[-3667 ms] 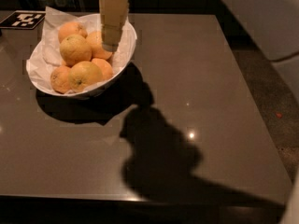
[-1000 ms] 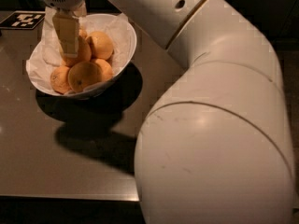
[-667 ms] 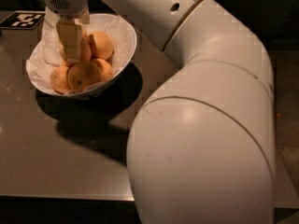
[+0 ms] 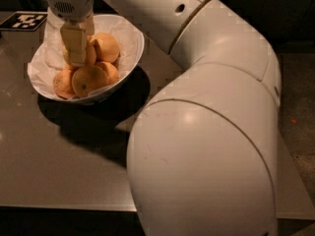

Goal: Pick orange from white bowl

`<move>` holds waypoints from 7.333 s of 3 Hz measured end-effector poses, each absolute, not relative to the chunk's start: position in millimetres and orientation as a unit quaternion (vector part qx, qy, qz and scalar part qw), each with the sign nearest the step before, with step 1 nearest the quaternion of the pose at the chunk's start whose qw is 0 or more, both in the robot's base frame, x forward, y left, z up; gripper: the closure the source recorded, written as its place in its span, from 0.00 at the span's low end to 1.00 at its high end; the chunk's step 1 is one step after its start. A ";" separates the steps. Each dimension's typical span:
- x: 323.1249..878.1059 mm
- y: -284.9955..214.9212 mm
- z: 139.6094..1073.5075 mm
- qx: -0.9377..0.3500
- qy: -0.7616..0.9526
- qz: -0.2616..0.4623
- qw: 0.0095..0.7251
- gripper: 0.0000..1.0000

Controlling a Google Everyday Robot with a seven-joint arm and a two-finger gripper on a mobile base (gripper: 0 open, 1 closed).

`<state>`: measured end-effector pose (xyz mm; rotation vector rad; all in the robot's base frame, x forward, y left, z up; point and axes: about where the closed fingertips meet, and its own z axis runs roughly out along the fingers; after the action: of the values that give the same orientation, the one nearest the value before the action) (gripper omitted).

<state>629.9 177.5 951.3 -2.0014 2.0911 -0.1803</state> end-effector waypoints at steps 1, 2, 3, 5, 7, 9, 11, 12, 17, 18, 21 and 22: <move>629.9 177.5 951.3 -0.685 0.716 -0.062 0.120 0.32; 629.9 177.5 951.3 -0.685 0.716 -0.062 0.120 0.32; 629.9 177.5 951.3 -0.685 0.716 -0.062 0.120 0.30; 629.8 177.6 951.3 -0.685 0.716 -0.062 0.120 0.29; 629.8 177.6 951.3 -0.685 0.716 -0.062 0.120 0.06; 629.8 177.6 951.3 -0.685 0.716 -0.062 0.121 0.00; 639.0 211.7 958.8 -0.678 0.720 -0.053 0.139 0.00; 644.1 224.8 961.4 -0.667 0.729 -0.048 0.143 0.18; 640.3 188.3 934.4 -0.626 0.774 -0.026 0.093 0.29; 640.3 188.3 938.5 -0.626 0.774 -0.026 0.093 0.46; 640.3 188.3 940.7 -0.626 0.774 -0.026 0.093 1.00; 640.3 188.3 940.4 -0.626 0.774 -0.026 0.093 1.00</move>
Offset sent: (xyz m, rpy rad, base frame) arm -0.0177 -0.0295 -0.0219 -0.1459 0.1557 -0.0357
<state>640.3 188.3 940.4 -1.8573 2.2979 -0.0763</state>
